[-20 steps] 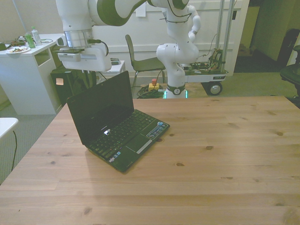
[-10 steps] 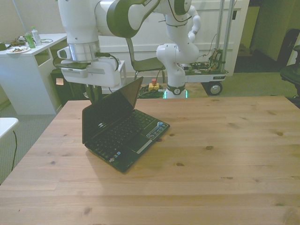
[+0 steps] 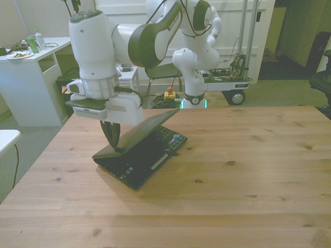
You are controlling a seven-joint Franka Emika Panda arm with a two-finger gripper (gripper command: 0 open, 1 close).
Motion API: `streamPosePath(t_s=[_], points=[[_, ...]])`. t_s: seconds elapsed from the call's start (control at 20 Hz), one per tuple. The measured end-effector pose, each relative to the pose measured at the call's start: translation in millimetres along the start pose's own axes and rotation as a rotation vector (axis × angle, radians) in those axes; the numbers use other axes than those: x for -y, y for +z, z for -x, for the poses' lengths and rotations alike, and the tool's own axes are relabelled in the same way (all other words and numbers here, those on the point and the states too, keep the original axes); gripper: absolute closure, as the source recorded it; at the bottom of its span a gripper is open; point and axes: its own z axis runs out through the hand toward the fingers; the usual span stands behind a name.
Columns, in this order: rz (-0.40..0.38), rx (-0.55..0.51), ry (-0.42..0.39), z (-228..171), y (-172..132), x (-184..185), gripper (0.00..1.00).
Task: Close the laptop
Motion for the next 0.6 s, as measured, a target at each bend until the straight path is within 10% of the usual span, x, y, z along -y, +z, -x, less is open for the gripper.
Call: streamPosePath(t_s=[0.3, 0.6], points=[[0.023, 0.041, -0.073, 68, 26, 50, 1.0], [0.05, 0.066, -0.051, 93, 57, 15, 1.0]])
